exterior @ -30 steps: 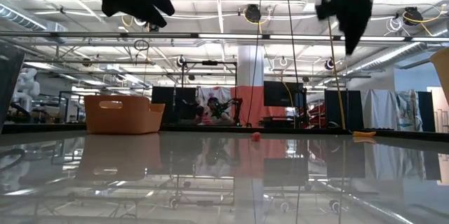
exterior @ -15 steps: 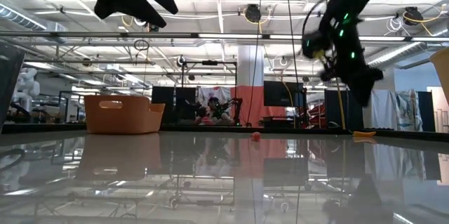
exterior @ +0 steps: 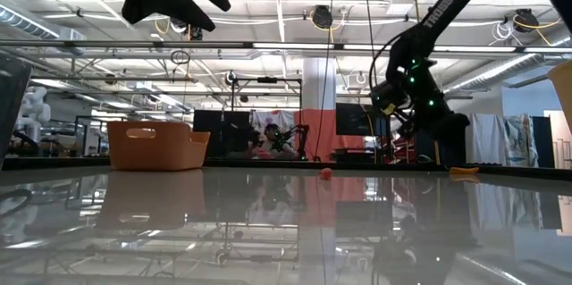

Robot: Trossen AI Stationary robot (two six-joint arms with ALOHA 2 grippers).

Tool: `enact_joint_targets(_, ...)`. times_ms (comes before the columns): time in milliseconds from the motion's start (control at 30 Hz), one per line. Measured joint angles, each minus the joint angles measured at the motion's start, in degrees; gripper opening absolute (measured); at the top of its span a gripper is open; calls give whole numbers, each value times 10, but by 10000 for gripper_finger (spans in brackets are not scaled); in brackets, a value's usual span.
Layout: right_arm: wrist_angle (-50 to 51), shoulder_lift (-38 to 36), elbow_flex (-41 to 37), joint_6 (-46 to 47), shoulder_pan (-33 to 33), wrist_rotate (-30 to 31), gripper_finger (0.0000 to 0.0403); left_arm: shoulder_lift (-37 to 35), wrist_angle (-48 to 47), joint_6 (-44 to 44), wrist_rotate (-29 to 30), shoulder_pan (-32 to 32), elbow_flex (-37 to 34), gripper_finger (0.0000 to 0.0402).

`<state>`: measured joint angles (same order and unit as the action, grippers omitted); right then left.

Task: Sort produce into baskets
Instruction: Put the orange chili into the yellow bin

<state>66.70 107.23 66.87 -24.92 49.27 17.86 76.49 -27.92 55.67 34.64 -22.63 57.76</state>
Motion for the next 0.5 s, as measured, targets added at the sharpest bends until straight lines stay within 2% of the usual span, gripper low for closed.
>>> enact_joint_targets(200,-19,24,0,-4,20,4,148,0,0,10,-5,0,0,187)
enact_joint_targets(333,-63,25,0,-17,29,45,148,0,0,10,-5,0,0,187)
enact_joint_targets(500,-51,25,0,-21,37,13,148,0,0,10,-5,0,0,187)
